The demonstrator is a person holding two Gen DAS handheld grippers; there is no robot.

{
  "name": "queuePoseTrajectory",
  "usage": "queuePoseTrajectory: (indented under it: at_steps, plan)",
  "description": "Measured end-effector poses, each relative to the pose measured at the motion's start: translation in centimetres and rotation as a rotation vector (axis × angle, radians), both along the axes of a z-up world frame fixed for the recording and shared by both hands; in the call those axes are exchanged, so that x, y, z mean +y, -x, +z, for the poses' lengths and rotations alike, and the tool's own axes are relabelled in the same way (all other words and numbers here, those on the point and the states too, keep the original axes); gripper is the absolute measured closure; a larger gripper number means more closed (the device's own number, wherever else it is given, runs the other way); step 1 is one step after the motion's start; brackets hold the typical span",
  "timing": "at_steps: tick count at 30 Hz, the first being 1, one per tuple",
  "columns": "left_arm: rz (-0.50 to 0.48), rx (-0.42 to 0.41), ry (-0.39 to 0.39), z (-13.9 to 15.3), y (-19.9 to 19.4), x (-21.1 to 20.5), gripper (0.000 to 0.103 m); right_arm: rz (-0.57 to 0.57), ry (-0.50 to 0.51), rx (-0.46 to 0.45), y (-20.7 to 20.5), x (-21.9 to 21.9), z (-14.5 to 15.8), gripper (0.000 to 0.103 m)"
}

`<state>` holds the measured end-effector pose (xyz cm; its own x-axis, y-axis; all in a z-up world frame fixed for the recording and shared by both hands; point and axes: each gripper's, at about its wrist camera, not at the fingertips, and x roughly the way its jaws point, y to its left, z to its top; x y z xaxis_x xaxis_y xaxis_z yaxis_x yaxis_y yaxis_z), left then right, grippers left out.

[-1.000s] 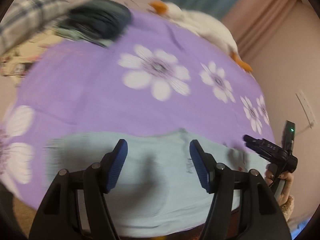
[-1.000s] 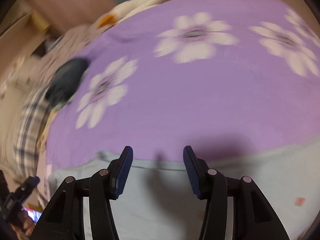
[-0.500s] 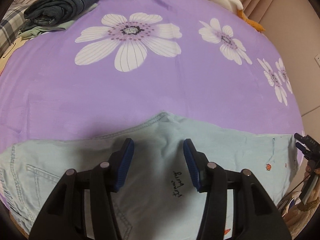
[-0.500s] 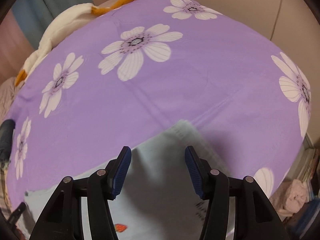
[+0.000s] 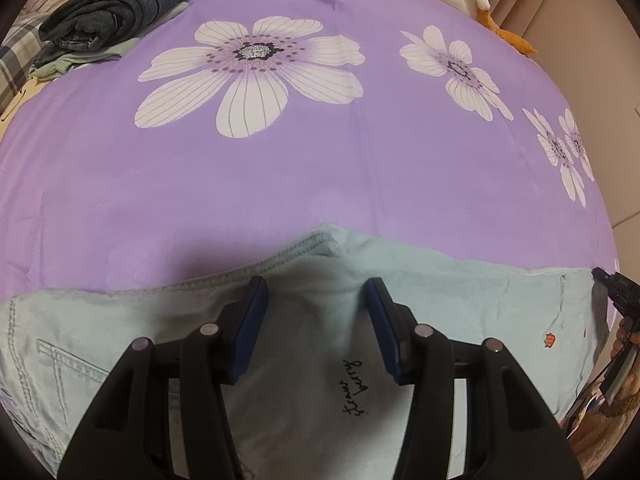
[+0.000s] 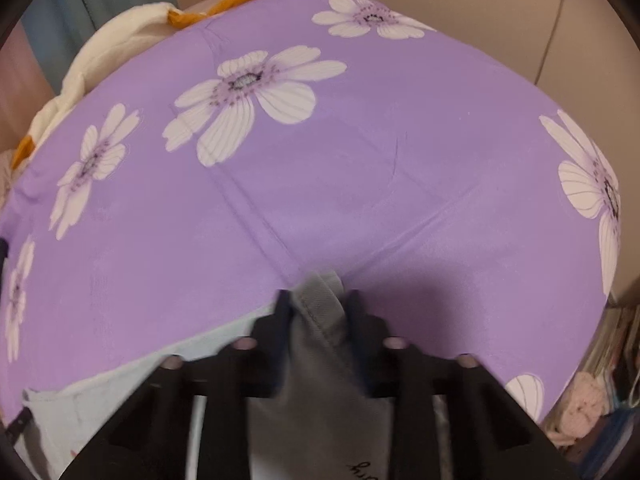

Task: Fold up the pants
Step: 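Grasp the leg hem with the right tool while the left tool hovers open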

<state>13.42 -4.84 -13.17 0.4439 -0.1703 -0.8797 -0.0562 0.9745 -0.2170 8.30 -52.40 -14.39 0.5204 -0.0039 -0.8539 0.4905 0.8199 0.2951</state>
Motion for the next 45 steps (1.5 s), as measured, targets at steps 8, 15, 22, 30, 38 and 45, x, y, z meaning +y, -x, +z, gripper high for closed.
queuePoseTrajectory:
  at_steps: [8, 15, 22, 30, 38, 45]
  plan:
    - [0.015, 0.002, 0.004, -0.1, -0.7, -0.2, 0.052, -0.029, 0.039, -0.086, 0.1, -0.5, 2.0, 0.092]
    - [-0.002, -0.011, 0.001, 0.1, -0.4, 0.0, 0.051, -0.036, 0.058, -0.025, -0.8, -0.2, -1.0, 0.09]
    - [-0.047, -0.057, 0.035, 2.4, 4.2, 0.9, 0.034, -0.091, 0.025, -0.079, 4.9, -1.7, 1.7, 0.043]
    - [-0.062, -0.008, 0.131, 2.1, 9.9, 1.6, 0.034, -0.146, -0.107, -0.122, 12.1, -1.8, 0.6, 0.051]
    - [-0.054, 0.002, 0.154, 1.4, 10.6, 1.7, 0.034, -0.17, -0.055, -0.071, 10.9, -1.6, -0.1, 0.094]
    - [-0.046, 0.033, 0.175, 0.2, 10.2, 2.0, 0.034, -0.205, -0.022, -0.074, 11.6, -1.8, -0.1, 0.097]
